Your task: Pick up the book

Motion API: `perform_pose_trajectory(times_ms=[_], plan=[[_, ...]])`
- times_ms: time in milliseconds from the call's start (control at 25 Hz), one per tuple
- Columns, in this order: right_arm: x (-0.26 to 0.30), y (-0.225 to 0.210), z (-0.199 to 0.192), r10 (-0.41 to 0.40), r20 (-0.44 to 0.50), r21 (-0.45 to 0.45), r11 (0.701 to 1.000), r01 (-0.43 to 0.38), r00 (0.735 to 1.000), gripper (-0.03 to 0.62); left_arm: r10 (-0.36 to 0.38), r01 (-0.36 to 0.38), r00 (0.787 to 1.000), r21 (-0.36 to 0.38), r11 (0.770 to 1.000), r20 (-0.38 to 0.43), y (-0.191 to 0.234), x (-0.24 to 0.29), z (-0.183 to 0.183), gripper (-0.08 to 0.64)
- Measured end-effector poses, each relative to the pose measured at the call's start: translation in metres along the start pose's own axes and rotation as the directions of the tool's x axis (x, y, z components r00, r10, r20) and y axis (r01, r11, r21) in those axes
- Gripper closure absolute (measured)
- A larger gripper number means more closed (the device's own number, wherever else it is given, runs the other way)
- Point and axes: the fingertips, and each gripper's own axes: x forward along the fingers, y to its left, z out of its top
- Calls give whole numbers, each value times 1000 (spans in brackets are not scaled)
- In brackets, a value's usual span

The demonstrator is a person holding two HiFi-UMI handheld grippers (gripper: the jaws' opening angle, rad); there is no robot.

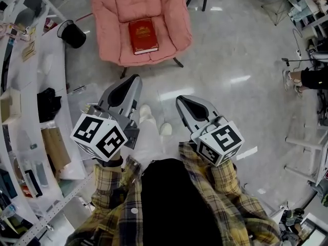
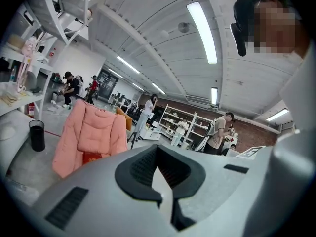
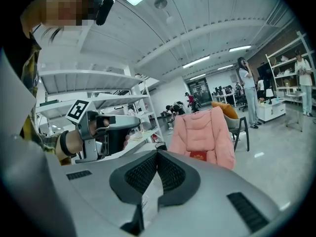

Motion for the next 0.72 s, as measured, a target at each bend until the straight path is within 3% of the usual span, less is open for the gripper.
perform_pose_trajectory(times_ms=[400,720], plan=[[70,-32,22,28,-40,-6,1000,-28,999,575,27,-26,1000,-13,1000,14,65,43,34,557],[156,-74,68,17,-29,-12,1000,-18,999,575,4,-4,1000,7,1000,-7,131,99,82,557]])
